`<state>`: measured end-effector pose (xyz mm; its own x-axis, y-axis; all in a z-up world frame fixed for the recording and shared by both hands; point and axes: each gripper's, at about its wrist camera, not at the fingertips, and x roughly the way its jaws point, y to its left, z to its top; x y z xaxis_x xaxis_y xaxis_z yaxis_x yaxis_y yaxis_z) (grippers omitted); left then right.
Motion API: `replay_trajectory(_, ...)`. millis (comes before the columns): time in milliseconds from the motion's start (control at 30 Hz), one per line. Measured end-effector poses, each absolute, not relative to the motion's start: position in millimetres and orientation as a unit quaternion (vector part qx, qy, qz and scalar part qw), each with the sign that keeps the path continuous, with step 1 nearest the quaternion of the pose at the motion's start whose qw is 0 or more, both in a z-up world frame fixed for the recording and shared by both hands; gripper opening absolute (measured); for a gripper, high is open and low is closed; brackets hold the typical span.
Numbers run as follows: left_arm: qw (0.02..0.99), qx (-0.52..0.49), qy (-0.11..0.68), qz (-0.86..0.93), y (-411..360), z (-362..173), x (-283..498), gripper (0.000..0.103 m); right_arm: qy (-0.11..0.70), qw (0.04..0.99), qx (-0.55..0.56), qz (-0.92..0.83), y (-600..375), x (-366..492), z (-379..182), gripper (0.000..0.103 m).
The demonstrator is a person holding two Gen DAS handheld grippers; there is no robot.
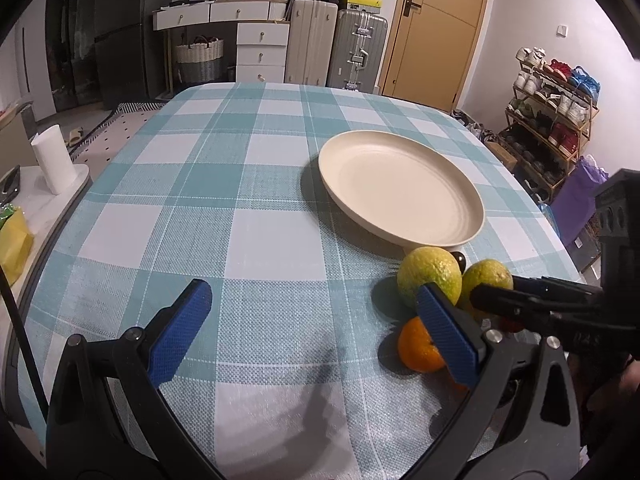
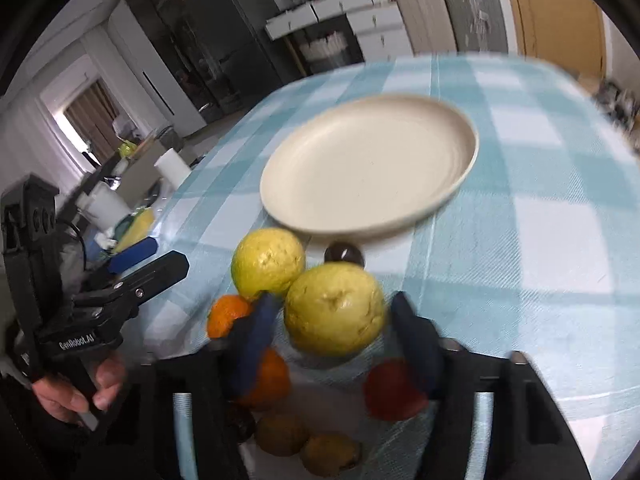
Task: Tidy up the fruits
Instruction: 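Close the right tool on the large pale yellow guava while the left tool grasps a mandarin orange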
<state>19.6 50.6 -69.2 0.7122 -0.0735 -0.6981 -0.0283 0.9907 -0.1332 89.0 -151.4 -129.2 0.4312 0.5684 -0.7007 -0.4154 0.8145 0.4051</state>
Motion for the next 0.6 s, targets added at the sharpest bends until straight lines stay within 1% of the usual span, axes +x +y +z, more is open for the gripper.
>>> replay_trajectory(367,0.915,-0.074,0.395,-0.033,48.7,-75.1,12.3,0.102,0.448,0.841,0.101,0.286,-153.8,91.0,-130.0,0.053)
replay_trajectory(600,0.907,-0.077,0.411,-0.048,49.3,-84.0,11.0,0.102,0.434,0.847,0.113,0.285,-162.1,85.7,-124.5,0.053)
